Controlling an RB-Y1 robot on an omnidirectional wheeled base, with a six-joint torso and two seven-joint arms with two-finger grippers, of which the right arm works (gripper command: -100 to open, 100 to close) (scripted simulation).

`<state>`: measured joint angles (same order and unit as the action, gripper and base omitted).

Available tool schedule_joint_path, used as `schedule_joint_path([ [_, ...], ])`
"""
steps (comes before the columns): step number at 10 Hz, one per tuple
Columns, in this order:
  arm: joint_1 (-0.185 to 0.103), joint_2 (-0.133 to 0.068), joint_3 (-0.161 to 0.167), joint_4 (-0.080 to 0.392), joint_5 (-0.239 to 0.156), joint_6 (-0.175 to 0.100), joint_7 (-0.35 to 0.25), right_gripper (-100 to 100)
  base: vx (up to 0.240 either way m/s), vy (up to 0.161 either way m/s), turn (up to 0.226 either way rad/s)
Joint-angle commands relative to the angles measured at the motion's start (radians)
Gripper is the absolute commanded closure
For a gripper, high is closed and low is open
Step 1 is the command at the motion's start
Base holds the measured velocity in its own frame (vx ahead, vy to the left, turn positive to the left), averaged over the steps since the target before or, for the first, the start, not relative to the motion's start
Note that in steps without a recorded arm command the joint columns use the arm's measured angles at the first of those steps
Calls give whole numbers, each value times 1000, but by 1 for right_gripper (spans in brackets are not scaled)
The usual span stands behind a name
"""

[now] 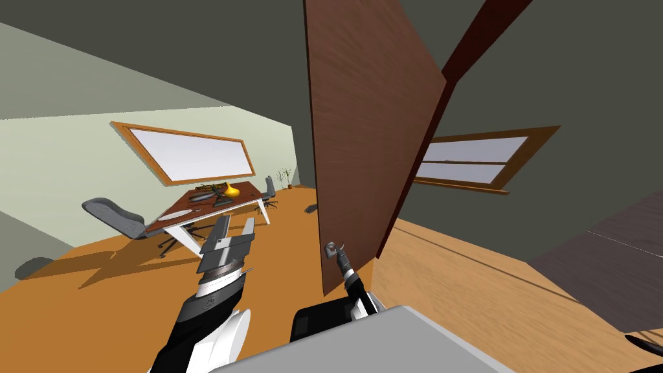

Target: Push the door open

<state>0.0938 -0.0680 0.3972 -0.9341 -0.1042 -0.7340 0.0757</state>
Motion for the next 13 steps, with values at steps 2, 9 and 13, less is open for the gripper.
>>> schedule_joint_path([
  [2,-22,4,-42,23,-10,-13,5,100,84,96,-46],
  [9,-56,47,-143,61,-31,-8,24,100,131,137,-67],
  [13,-59,32,-181,66,-44,-6,33,100,139,88,-54],
])
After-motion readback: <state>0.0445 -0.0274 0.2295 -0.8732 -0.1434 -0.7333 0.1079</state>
